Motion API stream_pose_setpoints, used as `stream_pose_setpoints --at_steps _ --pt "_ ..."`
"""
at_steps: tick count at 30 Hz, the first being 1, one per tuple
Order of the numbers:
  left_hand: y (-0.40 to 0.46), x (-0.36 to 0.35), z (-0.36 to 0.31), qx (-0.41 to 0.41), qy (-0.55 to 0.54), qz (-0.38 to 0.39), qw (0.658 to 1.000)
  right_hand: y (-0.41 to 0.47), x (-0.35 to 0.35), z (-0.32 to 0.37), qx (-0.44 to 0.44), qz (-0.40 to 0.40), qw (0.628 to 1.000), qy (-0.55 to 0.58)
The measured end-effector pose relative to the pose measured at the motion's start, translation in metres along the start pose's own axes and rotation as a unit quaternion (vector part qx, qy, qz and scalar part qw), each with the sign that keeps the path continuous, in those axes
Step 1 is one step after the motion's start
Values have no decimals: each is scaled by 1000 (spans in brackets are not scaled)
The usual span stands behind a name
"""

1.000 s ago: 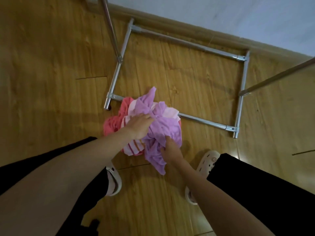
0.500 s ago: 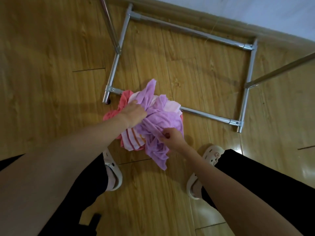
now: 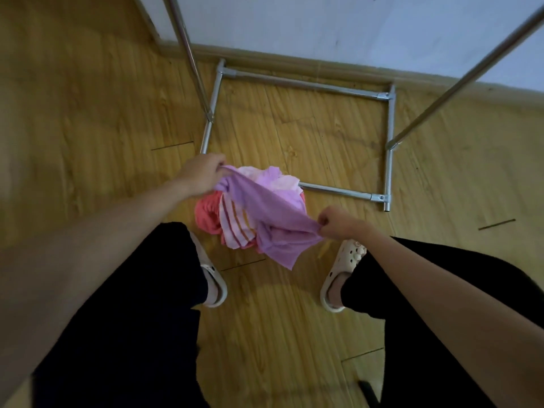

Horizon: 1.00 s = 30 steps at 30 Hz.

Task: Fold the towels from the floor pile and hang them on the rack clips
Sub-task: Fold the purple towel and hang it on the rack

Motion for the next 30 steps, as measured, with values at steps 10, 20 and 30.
stream_pose_setpoints --at_steps 10,20,30 --pt "-151 129 -165 -163 -247 33 955 -105 33 45 41 -124 986 100" --pt "-245 191 -223 -223 -185 22 957 -237 119 155 295 -291 868 273" --pt "-289 217 -186 -216 33 15 976 -296 143 180 337 -289 820 361"
Point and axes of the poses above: each hand's wrist, its own y-axis towards the middle knuckle, its own x-axis out of the back of the hand, z = x × y, the point moved 6 cm from there along y, towards the middle knuckle, and after that the axes turned 11 degrees about x, right-handed, at the moved point
